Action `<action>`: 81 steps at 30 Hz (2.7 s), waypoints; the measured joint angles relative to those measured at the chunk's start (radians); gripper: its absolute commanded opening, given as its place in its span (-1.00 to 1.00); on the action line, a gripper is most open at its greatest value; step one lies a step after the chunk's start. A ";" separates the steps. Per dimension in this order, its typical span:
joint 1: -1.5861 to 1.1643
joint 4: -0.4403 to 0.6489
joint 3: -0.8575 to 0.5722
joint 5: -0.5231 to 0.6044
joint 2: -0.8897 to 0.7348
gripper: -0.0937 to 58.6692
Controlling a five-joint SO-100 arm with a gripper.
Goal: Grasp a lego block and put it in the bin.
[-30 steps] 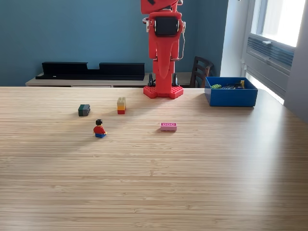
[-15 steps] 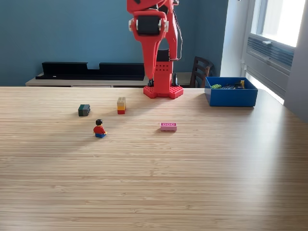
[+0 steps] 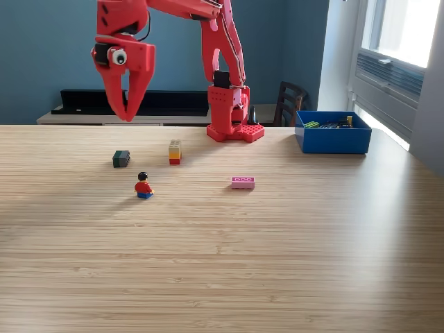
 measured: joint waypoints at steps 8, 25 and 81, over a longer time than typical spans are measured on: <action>0.178 -0.103 0.150 0.002 0.000 -0.62; 0.199 -0.336 0.606 -0.006 -0.002 -0.26; -1.413 0.227 0.153 -0.117 0.322 -0.99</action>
